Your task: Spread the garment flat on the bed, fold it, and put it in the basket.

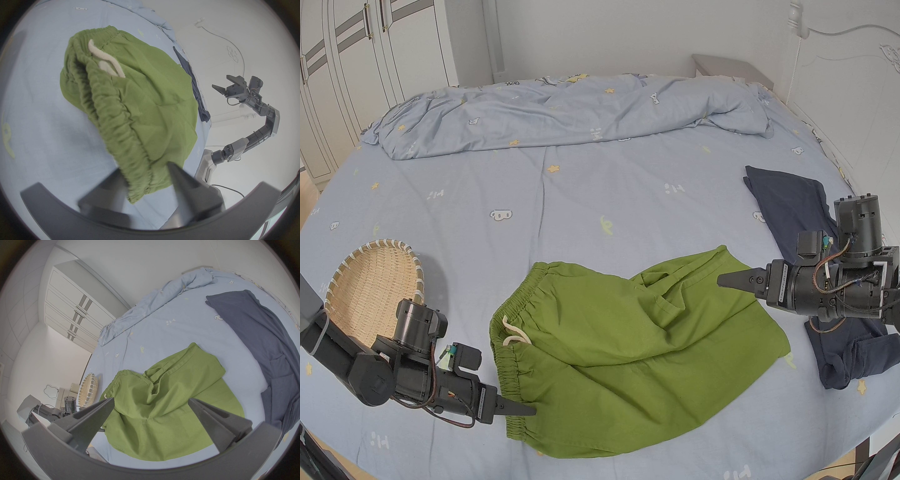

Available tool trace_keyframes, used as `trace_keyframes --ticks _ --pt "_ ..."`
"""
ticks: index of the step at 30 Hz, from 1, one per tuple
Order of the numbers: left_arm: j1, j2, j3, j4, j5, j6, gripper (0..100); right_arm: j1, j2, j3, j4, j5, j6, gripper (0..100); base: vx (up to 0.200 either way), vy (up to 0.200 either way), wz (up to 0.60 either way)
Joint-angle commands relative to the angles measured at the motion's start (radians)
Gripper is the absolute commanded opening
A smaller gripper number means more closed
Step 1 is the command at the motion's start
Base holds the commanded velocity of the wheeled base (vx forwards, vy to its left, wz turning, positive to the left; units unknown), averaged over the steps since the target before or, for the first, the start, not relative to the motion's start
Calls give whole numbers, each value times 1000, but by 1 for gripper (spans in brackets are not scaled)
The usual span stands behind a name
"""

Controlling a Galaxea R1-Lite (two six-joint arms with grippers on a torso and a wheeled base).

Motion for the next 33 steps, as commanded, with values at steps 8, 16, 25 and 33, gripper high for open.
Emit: trace_keyframes --ticks 8,16,25,33 --pt "46 -111 94 0 7 3 0 -31 1 3 14 7 -2 100 0 0 0" --pt "189 -248 119 129 15 6 0 -126 11 -72 287 15 -14 100 0 0 0" --pt "294 -254 113 218 15 64 0 -369 57 -14 294 294 -129 100 0 0 0" --pt "301 -240 113 218 15 83 0 -419 178 37 288 371 -261 100 0 0 0"
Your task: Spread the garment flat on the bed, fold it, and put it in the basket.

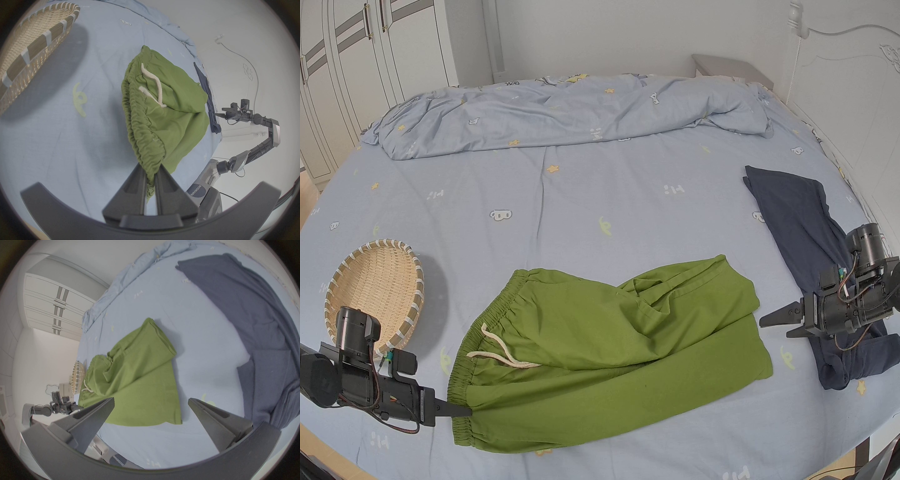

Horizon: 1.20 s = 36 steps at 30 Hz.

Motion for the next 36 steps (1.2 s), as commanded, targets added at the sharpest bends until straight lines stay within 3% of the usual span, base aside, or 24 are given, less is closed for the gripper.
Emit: trace_keyframes --ticks 1,8,17,25,35,36 --pt "18 2 -2 2 0 8 0 -59 103 30 -2 74 -34 100 0 0 0" --pt "18 0 -3 -1 0 8 0 -79 166 40 -2 155 -105 100 0 0 0" --pt "15 0 -8 -1 0 6 0 -62 200 88 -84 157 -106 100 0 0 0" --pt "14 -6 -8 0 0 6 0 7 209 131 -138 158 -97 100 0 0 0" --pt "17 -7 -8 0 0 6 0 -23 224 131 -147 158 -106 100 0 0 0" --pt "17 -7 -8 -1 0 6 0 -33 226 131 -152 158 -106 0 0 0 0"
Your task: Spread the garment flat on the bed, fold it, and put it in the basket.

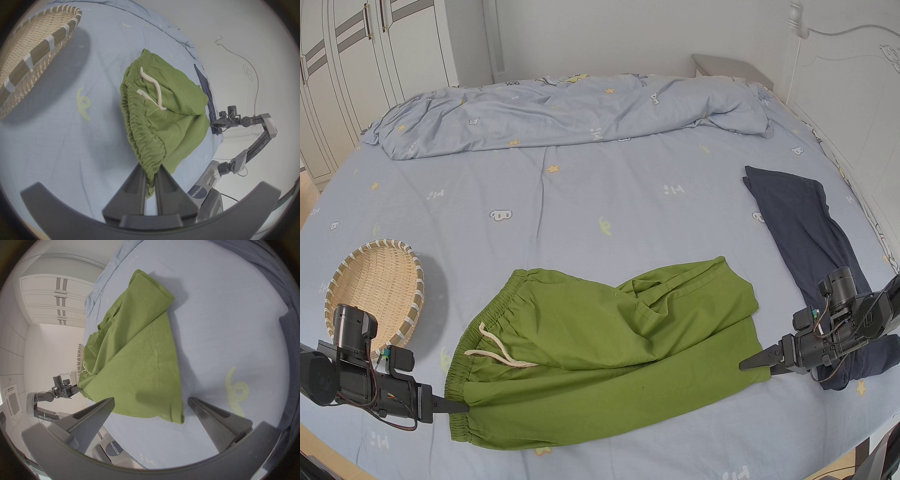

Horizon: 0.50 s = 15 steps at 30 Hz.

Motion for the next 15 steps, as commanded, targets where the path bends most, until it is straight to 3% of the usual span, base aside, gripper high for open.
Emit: trace_keyframes --ticks 1,15 --pt "2 -1 0 -1 0 1 0 -30 11 -1 -12 -2 -2 0 0 0 0" --pt "5 -1 0 0 0 -1 0 -85 7 -10 -23 18 -7 0 0 0 0"
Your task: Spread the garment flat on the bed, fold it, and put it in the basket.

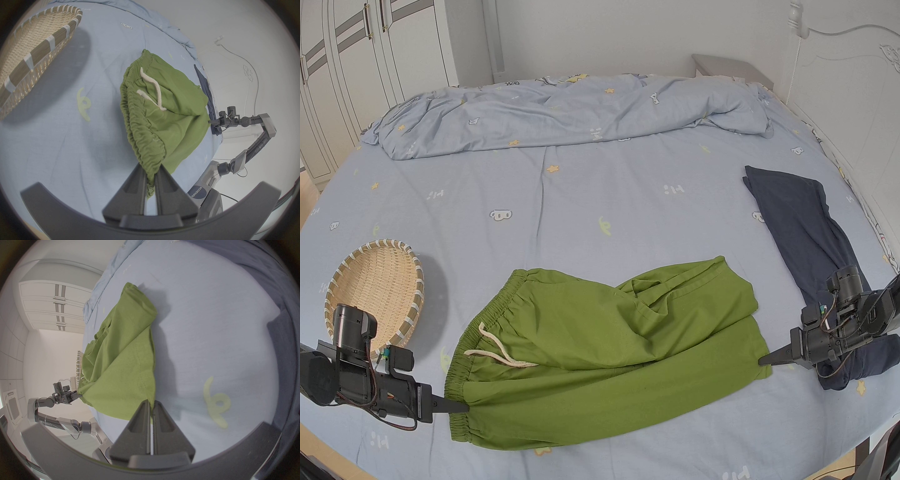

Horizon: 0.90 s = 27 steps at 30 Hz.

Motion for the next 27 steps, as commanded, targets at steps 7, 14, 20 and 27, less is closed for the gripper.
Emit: trace_keyframes --ticks 7,14,20,27 --pt "2 -46 -3 41 0 -1 0 1 -174 -26 157 -16 -1 0 0 0 0" --pt "-1 -106 -15 153 0 4 0 3 -268 -35 392 -122 -84 0 0 0 0" --pt "0 -106 -6 213 2 39 0 1 -293 92 387 -191 -127 0 0 0 0" --pt "-6 -108 40 247 10 71 0 16 -312 238 292 -191 -127 0 0 0 0"
